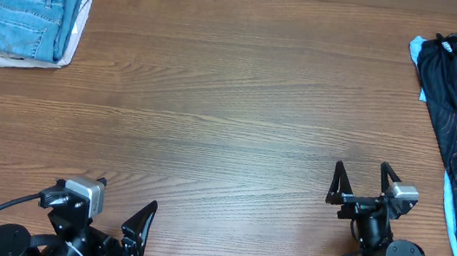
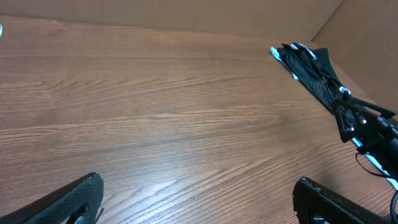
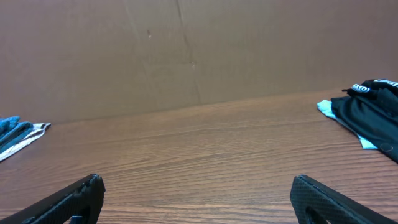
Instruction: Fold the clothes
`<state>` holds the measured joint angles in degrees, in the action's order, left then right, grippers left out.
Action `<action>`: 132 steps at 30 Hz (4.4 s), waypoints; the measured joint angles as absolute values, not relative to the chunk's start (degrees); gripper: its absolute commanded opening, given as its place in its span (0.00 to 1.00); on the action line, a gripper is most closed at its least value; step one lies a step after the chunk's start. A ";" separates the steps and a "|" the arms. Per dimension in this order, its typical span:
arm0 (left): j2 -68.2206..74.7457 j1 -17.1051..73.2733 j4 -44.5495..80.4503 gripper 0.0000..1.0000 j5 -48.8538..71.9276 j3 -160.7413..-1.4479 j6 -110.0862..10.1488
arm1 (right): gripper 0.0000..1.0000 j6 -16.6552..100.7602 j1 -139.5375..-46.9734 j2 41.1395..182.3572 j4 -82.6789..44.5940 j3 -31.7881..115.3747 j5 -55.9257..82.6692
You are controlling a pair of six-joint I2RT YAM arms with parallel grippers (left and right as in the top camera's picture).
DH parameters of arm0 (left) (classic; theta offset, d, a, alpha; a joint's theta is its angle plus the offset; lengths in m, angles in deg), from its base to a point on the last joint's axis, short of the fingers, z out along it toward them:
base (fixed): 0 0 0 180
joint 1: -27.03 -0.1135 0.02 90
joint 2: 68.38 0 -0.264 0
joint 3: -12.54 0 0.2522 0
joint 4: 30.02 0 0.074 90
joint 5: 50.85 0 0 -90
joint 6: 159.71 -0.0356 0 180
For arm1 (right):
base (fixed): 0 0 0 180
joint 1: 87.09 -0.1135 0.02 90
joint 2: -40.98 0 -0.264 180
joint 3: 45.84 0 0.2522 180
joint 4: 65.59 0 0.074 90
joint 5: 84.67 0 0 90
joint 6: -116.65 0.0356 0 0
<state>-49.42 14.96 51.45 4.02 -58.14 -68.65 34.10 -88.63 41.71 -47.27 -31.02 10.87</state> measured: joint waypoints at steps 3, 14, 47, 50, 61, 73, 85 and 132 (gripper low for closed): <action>-49.42 14.96 51.45 1.00 4.02 -58.14 -68.65 | 1.00 34.07 -88.63 41.71 -47.25 -31.02 10.83; -49.42 14.96 51.45 1.00 4.02 -58.14 -68.65 | 1.00 34.07 -88.63 41.71 -47.25 -31.02 10.83; -60.83 29.32 -5.88 1.00 21.33 -16.79 -59.29 | 1.00 34.07 -88.63 41.71 -47.27 -31.02 10.83; -62.54 29.32 -7.37 1.00 24.28 -13.71 -57.24 | 1.00 34.05 -88.63 41.71 -47.23 -31.02 10.85; -67.41 28.38 -16.97 1.00 29.39 -3.63 -58.15 | 1.00 34.07 -88.65 41.71 -47.23 -31.02 10.83; -67.43 24.51 -12.90 1.00 30.07 -1.97 -65.32 | 1.00 34.10 -88.63 41.71 -47.23 -31.02 10.83; -67.48 24.36 -12.53 1.00 30.88 -1.89 -68.86 | 1.00 34.07 -88.65 41.71 -47.25 -31.02 10.83; -67.48 24.36 -12.51 1.00 30.88 -1.89 -68.89 | 1.00 34.10 -88.63 41.71 -47.25 -31.02 10.83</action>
